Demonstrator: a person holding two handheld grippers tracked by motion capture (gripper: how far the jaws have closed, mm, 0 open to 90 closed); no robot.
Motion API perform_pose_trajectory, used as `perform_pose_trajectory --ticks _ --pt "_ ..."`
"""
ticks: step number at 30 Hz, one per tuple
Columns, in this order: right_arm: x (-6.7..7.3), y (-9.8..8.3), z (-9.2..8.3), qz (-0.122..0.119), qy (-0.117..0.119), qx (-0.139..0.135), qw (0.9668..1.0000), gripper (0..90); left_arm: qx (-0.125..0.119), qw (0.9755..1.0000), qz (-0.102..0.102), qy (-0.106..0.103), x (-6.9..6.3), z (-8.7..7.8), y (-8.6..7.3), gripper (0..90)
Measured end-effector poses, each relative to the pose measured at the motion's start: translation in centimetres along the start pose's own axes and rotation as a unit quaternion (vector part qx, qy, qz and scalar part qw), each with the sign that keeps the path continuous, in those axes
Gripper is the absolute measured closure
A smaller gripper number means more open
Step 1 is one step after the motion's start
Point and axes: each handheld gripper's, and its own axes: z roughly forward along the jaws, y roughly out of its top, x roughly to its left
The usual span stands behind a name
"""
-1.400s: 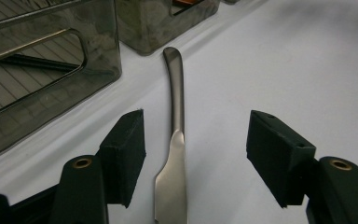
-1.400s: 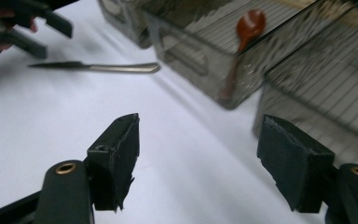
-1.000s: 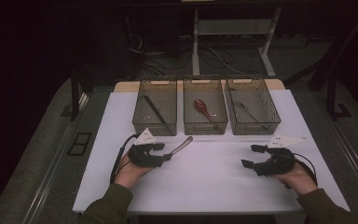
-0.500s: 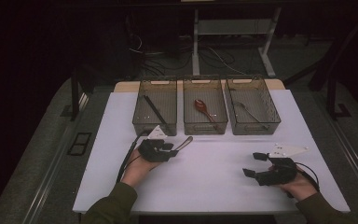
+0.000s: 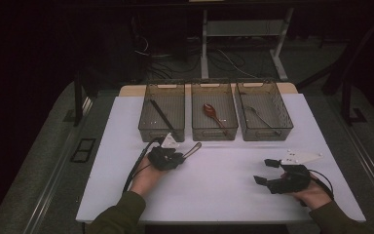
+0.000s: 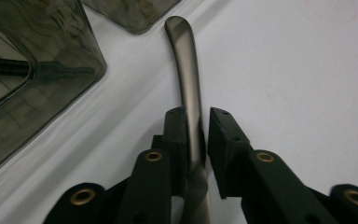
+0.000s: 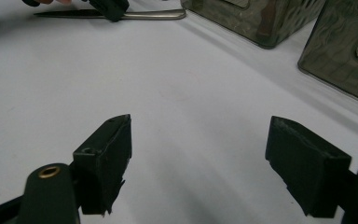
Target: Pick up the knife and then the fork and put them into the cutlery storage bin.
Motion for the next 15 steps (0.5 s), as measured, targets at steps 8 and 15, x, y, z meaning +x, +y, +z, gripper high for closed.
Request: perform_pose_trajectory --ticks 8,15 --pt "0.0 0.02 -0.04 0.0 -0.001 0.0 1.0 22.9 0.004 1.0 0.001 -0.003 0.03 -0.07 0.09 79.3" --pt "-0.15 0.12 -0.29 0.003 0.004 -0.003 1.0 22.8 0.011 0.9996 0.017 -0.02 -0.16 -0.45 -0.02 79.3"
